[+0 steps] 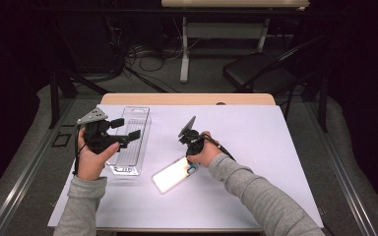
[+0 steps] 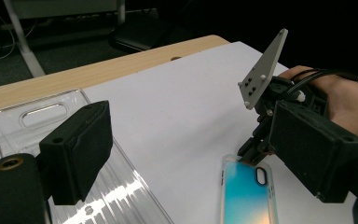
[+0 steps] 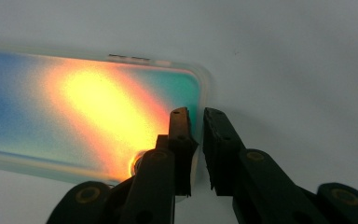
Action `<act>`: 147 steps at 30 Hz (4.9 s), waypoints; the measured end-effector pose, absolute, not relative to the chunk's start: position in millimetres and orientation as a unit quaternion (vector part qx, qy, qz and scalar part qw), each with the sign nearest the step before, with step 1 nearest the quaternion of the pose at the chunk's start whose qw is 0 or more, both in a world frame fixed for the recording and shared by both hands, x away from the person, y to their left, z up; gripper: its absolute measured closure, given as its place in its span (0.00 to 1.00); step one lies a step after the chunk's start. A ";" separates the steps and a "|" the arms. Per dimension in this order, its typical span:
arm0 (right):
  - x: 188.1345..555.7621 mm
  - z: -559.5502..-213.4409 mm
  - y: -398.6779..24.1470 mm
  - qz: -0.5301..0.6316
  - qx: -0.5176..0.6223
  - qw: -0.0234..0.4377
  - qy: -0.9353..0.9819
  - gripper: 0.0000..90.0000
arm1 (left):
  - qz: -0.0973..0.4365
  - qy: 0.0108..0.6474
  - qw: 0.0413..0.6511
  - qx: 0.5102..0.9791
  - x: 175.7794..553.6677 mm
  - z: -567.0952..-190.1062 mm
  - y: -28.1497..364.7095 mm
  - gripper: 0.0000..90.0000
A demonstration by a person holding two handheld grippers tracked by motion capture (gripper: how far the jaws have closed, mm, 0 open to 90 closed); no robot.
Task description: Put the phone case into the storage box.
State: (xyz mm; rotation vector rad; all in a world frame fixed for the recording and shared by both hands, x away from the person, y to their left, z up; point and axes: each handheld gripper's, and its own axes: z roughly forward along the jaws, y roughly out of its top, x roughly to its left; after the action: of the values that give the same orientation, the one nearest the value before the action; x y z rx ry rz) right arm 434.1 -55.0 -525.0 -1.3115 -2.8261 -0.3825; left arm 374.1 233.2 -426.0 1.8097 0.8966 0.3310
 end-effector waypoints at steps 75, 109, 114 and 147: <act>434.4 -525.0 -57.7 -0.126 -0.449 0.018 -0.885 0.97 | 0.136 0.379 0.517 0.756 375.4 -428.5 234.4 0.15; 429.9 -511.0 -60.7 -0.167 -0.446 0.001 -0.879 0.97 | 0.134 0.378 0.517 0.756 375.6 -429.4 233.6 0.16; 427.8 -506.6 -60.8 -0.172 -0.443 -0.008 -0.880 0.97 | 0.135 0.379 0.518 0.755 375.3 -429.2 234.0 0.16; 409.2 -472.6 -66.4 -0.268 -0.399 -0.108 -0.870 0.97 | 0.130 0.377 0.521 0.755 373.9 -428.9 231.0 0.16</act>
State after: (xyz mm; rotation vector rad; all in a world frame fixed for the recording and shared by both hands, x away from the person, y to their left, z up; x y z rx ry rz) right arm 409.2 -66.4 -472.6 -1.3492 -2.9393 -0.9036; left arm 373.9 231.0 -428.9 1.8089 0.9035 0.3126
